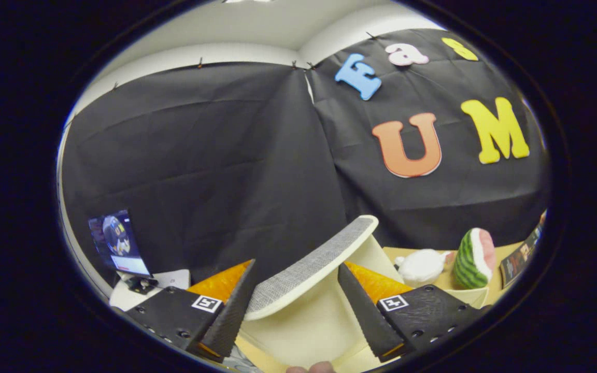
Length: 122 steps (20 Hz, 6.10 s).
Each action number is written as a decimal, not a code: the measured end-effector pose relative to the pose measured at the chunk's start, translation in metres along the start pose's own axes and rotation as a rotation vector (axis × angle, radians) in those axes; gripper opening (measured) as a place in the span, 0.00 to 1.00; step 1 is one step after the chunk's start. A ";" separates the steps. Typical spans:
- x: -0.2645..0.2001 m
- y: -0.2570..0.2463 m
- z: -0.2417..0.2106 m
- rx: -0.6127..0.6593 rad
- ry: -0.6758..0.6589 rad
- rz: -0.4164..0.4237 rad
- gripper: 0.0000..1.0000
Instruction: Open the storage box then place both shoes into the box .Put the left shoe in first, then the right shoe, with the right side of both shoes facing outward in a uniform manner.
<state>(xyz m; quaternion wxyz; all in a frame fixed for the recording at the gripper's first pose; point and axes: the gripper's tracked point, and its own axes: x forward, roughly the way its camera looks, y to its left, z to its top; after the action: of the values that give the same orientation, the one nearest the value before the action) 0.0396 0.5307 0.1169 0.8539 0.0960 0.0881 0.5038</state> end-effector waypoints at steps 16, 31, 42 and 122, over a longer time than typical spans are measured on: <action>0.041 0.047 -0.041 -0.087 0.102 0.062 0.98; -0.070 -0.084 -0.006 -0.044 -0.019 -0.263 0.97; -0.309 -0.290 -0.037 -0.073 0.031 -0.701 0.97; -0.065 -0.143 -0.182 0.832 0.393 -0.458 0.51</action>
<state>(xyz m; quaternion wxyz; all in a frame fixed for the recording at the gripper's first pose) 0.0843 0.4193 -0.0918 0.7993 0.3092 0.4588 0.2347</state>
